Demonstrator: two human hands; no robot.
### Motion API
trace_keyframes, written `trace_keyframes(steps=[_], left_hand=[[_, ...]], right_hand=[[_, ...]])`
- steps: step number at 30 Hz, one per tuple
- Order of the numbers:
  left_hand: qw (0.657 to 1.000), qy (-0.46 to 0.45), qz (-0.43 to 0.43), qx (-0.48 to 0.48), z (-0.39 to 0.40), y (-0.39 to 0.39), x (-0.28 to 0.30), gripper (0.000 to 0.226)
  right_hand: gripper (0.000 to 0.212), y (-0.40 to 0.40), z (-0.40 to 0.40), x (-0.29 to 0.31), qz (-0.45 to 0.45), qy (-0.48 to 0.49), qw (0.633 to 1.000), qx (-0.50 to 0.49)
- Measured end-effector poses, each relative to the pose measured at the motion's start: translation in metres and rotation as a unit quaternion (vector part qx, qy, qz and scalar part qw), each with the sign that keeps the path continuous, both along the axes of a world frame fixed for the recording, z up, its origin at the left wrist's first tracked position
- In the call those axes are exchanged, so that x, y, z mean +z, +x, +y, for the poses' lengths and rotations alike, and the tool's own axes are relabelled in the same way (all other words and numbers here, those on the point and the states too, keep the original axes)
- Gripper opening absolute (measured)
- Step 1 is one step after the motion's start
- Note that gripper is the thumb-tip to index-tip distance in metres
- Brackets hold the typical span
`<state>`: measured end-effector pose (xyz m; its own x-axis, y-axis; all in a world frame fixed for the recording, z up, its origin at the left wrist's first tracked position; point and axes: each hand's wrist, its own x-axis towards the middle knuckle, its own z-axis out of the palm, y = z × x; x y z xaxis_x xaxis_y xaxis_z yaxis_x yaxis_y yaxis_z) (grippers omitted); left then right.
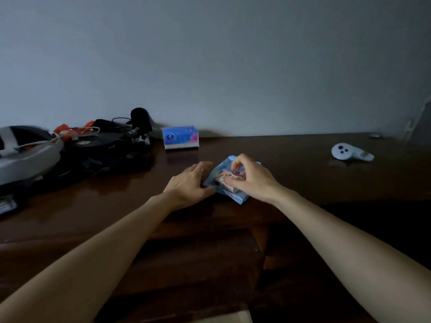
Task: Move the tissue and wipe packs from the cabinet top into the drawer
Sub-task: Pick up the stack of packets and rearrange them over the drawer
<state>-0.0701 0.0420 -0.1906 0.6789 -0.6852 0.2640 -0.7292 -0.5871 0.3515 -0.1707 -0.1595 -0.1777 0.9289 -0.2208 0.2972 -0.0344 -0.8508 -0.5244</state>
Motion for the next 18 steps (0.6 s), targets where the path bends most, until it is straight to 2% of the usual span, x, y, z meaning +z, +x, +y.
trace_keyframes(steps=[2, 4, 6, 8, 10, 11, 13, 15, 18], left_hand=[[0.999, 0.022, -0.046, -0.006, -0.002, -0.034, -0.005, 0.078], [0.996, -0.010, -0.094, 0.006, -0.001, -0.058, -0.011, 0.067], [0.995, -0.041, -0.091, 0.018, 0.007, -0.074, -0.017, 0.075], [0.996, -0.052, -0.072, 0.013, 0.022, -0.091, -0.021, 0.098], [0.984, -0.030, -0.177, 0.000, 0.037, -0.112, -0.035, 0.101], [0.967, -0.020, -0.255, -0.004, 0.042, -0.122, -0.044, 0.087], [0.929, -0.033, -0.368, -0.007, 0.050, -0.137, -0.055, 0.044], [0.917, -0.054, -0.394, -0.018, 0.055, -0.148, -0.062, 0.024], [0.928, -0.146, -0.342, -0.027, 0.066, -0.164, -0.081, 0.013]], right_hand=[[0.050, -0.020, 0.007, -0.005, 0.022, -0.033, 0.999, -0.026], [0.054, -0.032, 0.016, -0.010, 0.030, -0.057, 0.997, -0.034], [0.058, -0.047, 0.025, -0.017, 0.015, -0.049, 0.997, -0.050], [0.062, -0.067, 0.035, -0.028, -0.047, 0.012, 0.997, -0.065], [0.059, -0.088, 0.045, -0.045, -0.154, 0.133, 0.976, -0.078], [0.057, -0.096, 0.049, -0.053, -0.207, 0.205, 0.952, -0.093], [0.055, -0.111, 0.057, -0.061, -0.260, 0.337, 0.898, -0.109], [0.050, -0.124, 0.065, -0.067, -0.277, 0.391, 0.869, -0.122], [0.044, -0.141, 0.069, -0.078, -0.288, 0.434, 0.840, -0.153]])
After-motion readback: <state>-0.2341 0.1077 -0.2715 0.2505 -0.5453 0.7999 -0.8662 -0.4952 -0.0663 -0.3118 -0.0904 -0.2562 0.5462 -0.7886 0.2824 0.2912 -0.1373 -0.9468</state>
